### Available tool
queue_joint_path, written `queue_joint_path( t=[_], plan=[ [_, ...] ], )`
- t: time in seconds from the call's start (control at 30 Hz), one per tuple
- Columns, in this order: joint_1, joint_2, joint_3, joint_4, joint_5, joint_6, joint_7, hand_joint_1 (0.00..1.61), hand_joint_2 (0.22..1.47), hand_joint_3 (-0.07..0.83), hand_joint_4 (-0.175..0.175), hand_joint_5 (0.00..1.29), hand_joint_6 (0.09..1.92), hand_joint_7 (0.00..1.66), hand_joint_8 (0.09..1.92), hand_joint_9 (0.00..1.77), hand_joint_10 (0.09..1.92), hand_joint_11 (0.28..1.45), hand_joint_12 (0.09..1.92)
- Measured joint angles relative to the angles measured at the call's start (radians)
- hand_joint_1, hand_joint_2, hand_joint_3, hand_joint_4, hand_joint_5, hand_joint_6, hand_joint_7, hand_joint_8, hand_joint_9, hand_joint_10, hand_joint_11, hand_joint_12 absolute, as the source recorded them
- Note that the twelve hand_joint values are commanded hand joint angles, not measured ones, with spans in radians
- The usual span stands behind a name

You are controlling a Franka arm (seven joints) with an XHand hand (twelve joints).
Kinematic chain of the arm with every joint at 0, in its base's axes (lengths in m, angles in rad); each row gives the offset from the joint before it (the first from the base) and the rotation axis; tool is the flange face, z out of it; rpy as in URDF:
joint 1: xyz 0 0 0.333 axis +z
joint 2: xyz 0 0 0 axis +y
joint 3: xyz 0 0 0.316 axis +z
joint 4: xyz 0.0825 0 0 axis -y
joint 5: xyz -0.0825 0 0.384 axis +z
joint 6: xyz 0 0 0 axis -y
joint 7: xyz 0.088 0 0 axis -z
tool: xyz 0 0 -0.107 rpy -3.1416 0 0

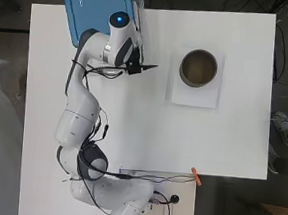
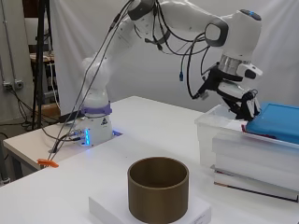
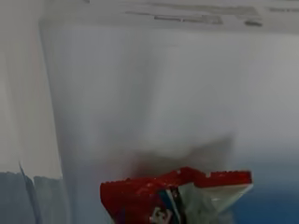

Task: Teleoperate dual arm-hand system to remove items from a box

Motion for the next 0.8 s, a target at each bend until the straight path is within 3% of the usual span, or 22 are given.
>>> queue_joint_path(
  t=[0.13,0.43,0.7,0.8],
  plan=[
    [-0.084,-0.042,0.075,0.081,0.026,-0.028,0.029,0.97,1.17,0.0,0.175,0.87,1.16,1.2,1.92,1.4,1.92,0.9,1.73],
    [0.117,-0.029,-0.045,-0.056,0.084,-0.022,-0.114,0.97,1.17,0.001,0.175,0.87,1.15,1.27,1.92,1.46,1.92,0.98,1.75],
    [-0.184,-0.138,0.058,0.324,0.093,-0.06,-0.006,0.97,1.17,0.0,0.175,0.87,1.16,1.25,1.92,1.44,1.92,0.93,1.73],
    [-0.235,-0.18,0.146,0.364,0.125,-0.066,0.0,0.97,1.17,-0.001,0.175,0.87,1.16,1.24,1.92,1.43,1.92,0.93,1.73]
  ],
)
